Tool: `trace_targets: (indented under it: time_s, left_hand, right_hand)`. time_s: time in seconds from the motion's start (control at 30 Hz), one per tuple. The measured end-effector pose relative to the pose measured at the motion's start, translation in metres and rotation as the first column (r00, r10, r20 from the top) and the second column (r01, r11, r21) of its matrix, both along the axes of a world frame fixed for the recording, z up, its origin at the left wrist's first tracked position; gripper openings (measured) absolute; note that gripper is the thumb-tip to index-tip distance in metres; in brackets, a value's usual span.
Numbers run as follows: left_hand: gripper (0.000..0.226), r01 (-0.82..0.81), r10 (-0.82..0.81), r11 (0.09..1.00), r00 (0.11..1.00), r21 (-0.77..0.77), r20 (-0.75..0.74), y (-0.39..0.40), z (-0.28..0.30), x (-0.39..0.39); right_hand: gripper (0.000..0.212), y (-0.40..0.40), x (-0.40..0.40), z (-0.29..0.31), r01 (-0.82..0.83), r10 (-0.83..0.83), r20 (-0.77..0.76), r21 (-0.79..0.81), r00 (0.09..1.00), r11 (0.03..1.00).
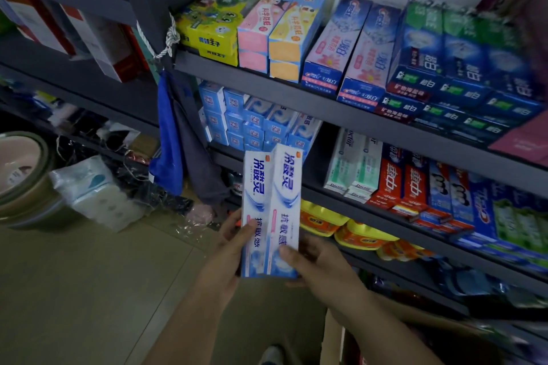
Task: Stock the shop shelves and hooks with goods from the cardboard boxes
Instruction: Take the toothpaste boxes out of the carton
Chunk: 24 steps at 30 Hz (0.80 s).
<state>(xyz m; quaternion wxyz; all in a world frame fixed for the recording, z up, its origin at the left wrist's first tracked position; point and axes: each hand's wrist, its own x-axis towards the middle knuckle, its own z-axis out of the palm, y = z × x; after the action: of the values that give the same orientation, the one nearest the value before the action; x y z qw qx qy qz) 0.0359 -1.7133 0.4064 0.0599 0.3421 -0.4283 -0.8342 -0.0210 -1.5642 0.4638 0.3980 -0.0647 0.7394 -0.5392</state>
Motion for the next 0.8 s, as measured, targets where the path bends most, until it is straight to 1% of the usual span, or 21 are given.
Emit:
trace_targets:
  time_s: [0.07, 0.13, 0.23, 0.37, 0.43, 0.5, 0.53, 0.6, 0.67, 0.7, 0.77, 0.8]
  left_hand:
    - [0.055, -0.005, 0.005, 1.000, 1.000, 0.014, -0.003, -0.002, 0.001, 0.000]
    - [0.049, -0.007, 0.007, 1.000, 1.000, -0.001, -0.005, -0.005, 0.003, 0.000]
    - [0.037, 0.011, -0.011, 1.000, 1.000, -0.003, -0.016, -0.006, 0.009, 0.004]
    - [0.035, 0.023, -0.023, 1.000, 0.999, -0.014, -0.023, -0.007, 0.011, 0.013]
    - [0.033, 0.024, -0.024, 1.000, 0.999, -0.008, -0.022, -0.008, 0.009, 0.015]
    - [0.032, 0.014, -0.014, 1.000, 1.000, 0.015, -0.019, -0.011, 0.008, 0.018]
    - [0.032, 0.011, -0.011, 1.000, 1.000, 0.025, -0.020, -0.012, 0.008, 0.019]
    - [0.042, 0.012, -0.011, 1.000, 1.000, 0.028, -0.018, -0.018, 0.005, 0.020]
    - [0.054, 0.012, -0.012, 1.000, 1.000, 0.018, 0.013, -0.022, 0.000, 0.021]
    - [0.060, 0.009, -0.009, 1.000, 1.000, 0.021, 0.028, -0.024, -0.002, 0.021]
    - [0.064, 0.007, -0.008, 1.000, 0.999, 0.025, 0.041, -0.025, -0.004, 0.020]
    - [0.062, 0.007, -0.008, 1.000, 0.999, 0.020, 0.040, -0.025, -0.005, 0.020]
  right_hand:
    - [0.007, 0.003, -0.008, 0.002, 0.136, -0.137, -0.010, -0.039, 0.991, 0.990]
    - [0.011, 0.003, -0.025, 0.006, 0.225, -0.227, -0.034, -0.065, 0.973, 0.972]
    - [0.007, -0.008, -0.062, 0.015, 0.302, -0.309, -0.082, -0.081, 0.948, 0.950]
    - [0.018, -0.041, -0.110, 0.016, 0.336, -0.337, -0.193, -0.043, 0.921, 0.941]
    - [0.025, -0.059, -0.128, 0.008, 0.399, -0.400, -0.217, -0.050, 0.891, 0.916]
    - [0.043, -0.073, -0.143, -0.004, 0.469, -0.472, -0.233, -0.070, 0.850, 0.880]
    - [0.042, -0.078, -0.149, -0.010, 0.492, -0.498, -0.241, -0.088, 0.833, 0.866]
    - [0.031, -0.085, -0.155, -0.016, 0.530, -0.542, -0.230, -0.118, 0.808, 0.840]
    - [0.028, -0.089, -0.159, -0.018, 0.536, -0.557, -0.207, -0.149, 0.804, 0.831]
    - [0.027, -0.091, -0.161, -0.017, 0.531, -0.551, -0.224, -0.146, 0.804, 0.835]
    - [0.024, -0.094, -0.169, -0.017, 0.536, -0.562, -0.238, -0.171, 0.792, 0.827]
    - [0.026, -0.095, -0.174, -0.018, 0.544, -0.576, -0.213, -0.191, 0.790, 0.817]
